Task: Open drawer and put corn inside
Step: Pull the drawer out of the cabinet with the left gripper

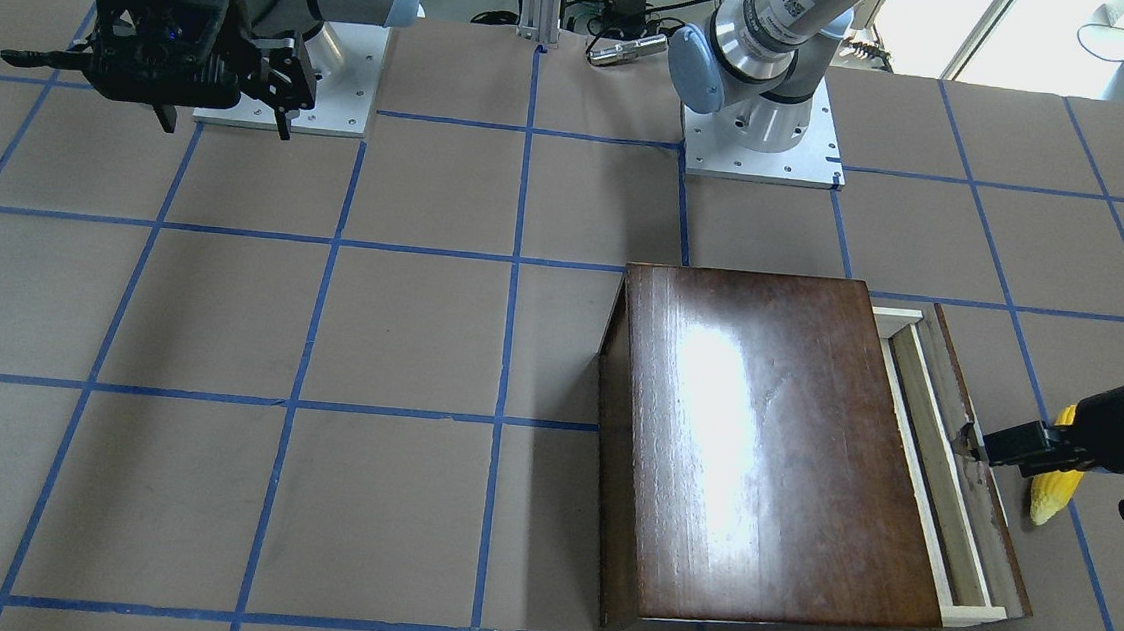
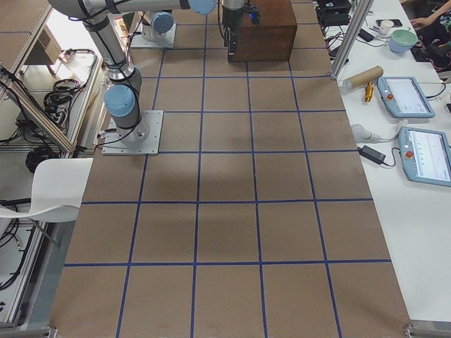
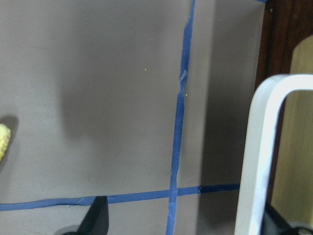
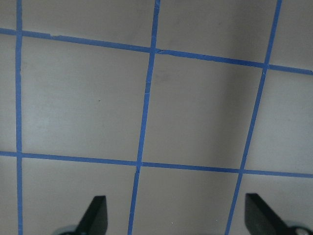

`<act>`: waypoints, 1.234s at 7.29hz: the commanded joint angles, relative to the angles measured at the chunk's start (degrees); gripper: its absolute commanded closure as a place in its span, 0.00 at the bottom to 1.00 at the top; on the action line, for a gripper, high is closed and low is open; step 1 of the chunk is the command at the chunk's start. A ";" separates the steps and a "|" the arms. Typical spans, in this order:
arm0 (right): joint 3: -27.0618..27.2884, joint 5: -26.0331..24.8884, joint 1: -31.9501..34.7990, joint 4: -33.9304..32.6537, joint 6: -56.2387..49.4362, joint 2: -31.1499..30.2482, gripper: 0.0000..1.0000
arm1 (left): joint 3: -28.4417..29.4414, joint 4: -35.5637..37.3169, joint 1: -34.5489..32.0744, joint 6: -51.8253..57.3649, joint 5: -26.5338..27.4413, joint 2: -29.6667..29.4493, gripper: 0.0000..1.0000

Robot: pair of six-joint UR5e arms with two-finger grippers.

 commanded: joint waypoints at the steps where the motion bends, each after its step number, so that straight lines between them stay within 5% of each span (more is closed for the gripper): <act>1: 0.00 -0.02 0.00 0.00 0.00 0.00 0.00 | 0.09 0.11 0.43 0.70 0.13 0.13 0.00; 9: 0.00 -0.02 0.00 0.00 0.00 0.08 0.00 | 0.53 -0.24 3.51 3.52 1.19 0.47 0.00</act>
